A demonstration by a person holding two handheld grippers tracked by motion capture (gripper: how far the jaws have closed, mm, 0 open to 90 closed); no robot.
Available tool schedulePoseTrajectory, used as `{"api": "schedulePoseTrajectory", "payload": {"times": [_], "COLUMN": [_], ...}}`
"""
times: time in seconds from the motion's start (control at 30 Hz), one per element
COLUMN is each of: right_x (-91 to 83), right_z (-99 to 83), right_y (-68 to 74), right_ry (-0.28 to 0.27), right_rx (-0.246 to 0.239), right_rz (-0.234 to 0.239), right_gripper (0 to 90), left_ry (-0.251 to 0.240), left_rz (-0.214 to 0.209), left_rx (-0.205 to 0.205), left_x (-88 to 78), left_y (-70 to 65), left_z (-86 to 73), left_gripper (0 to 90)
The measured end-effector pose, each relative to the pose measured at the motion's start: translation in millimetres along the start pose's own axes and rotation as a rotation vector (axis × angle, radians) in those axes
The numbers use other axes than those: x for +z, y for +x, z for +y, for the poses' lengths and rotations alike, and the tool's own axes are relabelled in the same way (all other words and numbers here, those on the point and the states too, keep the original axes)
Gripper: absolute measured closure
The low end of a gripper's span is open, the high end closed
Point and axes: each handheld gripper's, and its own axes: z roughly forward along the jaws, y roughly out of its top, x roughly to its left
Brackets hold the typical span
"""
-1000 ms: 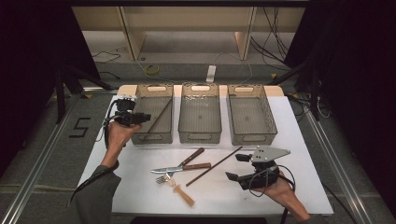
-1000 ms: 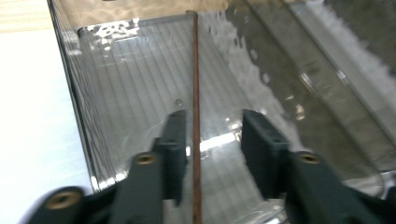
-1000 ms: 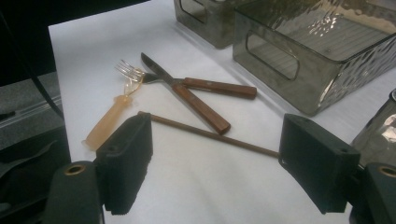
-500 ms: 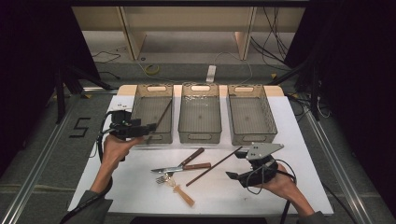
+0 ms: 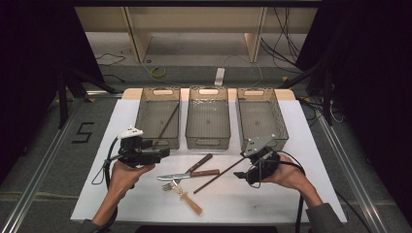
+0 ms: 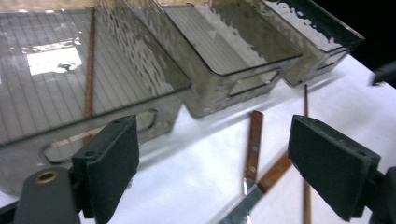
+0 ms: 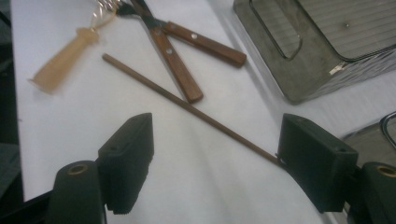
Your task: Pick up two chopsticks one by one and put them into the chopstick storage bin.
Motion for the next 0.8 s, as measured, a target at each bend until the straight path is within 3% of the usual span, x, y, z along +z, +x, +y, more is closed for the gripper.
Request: {"api": "schedulePoseTrajectory", "payload": {"times": [0.13, 0.23, 0.47, 0.6, 0.7, 0.8], "right_x": [9.3, 19.7, 49.5, 60.1, 64.8, 69.1], "right_z": [8.6, 13.5, 21.5, 21.6, 21.2, 20.3], "right_y": [-5.5, -8.5, -9.2, -12.7, -16.5, -19.4], "right_ry": [0.061, 0.115, 0.219, 0.244, 0.266, 0.281], "right_rx": [-0.048, -0.071, -0.129, -0.128, -0.120, -0.118], "right_rz": [0.008, 0.024, 0.034, 0.046, 0.056, 0.065], "right_gripper": [30.3, 31.7, 36.1, 40.9, 44.5, 47.1], "left_ry": [0.002, -0.040, -0.072, -0.071, -0.056, -0.052], "left_rz": [-0.006, 0.013, -0.003, -0.053, -0.035, -0.038], "left_rx": [0.029, 0.055, 0.057, 0.034, 0.070, 0.076], "left_x": [-2.2, -5.6, -15.9, -16.2, -14.7, -13.2], "left_y": [-8.9, -14.4, -18.8, -23.5, -27.6, -29.3], "left_z": [-9.5, -12.1, -16.7, -22.0, -24.1, -24.6], "left_gripper": [15.6, 15.1, 15.1, 15.1, 15.1, 15.1]}}
